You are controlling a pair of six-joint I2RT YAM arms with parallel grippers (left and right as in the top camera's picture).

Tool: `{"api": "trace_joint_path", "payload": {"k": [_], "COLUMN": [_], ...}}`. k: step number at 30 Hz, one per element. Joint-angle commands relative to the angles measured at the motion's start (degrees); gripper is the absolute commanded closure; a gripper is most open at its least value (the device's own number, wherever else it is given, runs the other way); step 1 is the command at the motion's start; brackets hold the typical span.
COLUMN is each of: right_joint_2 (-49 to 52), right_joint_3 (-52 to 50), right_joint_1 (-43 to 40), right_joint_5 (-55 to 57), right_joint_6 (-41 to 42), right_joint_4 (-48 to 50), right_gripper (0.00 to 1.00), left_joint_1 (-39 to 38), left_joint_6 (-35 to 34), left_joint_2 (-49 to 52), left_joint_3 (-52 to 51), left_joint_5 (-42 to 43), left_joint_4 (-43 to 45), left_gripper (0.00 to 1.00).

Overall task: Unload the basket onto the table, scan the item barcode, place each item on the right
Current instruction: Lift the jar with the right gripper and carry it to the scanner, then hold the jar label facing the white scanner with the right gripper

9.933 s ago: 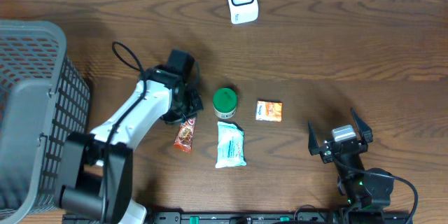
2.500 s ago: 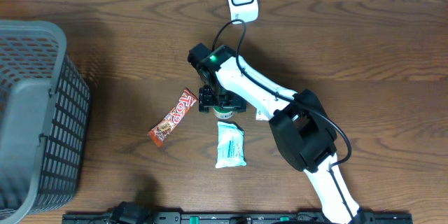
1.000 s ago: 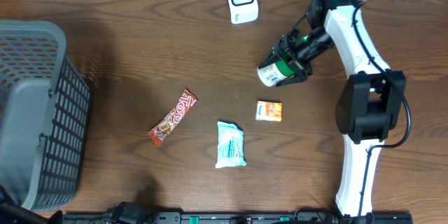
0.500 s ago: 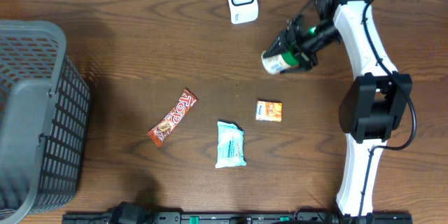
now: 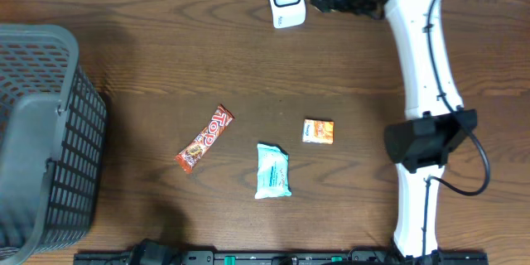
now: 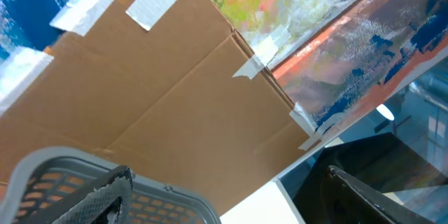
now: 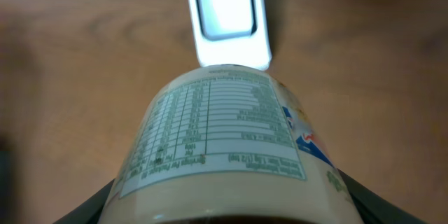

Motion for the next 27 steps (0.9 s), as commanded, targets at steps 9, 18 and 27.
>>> {"api": "trace_joint_path", "payload": {"k": [9,18,27], "right_joint_2": [-0.5,0.1,3.6], "right_joint_3": [-15.0,-29.0,-32.3], "right_joint_1": [9.2,8.9,9.3], "right_joint_5": [30.6,32.1,31.8], "right_joint_6": [1.1,2.4,2.0], "right_joint_4": [29.3,53.9,65.5], "right_gripper": [0.52,0.44,0.44], "left_joint_1": [-0.1,-0.1,-0.1], "left_joint_6": [-8.5,-8.7,-11.3], "left_joint_2": [0.1,0.1,0.1], "left_joint_3": [-3.1,-3.4,-6.8], "left_joint_5": [0.2,1.7,4.2], "left_joint_4": [0.1,0.1,0.1], "left_gripper": [0.13,0.12,0.13]}}
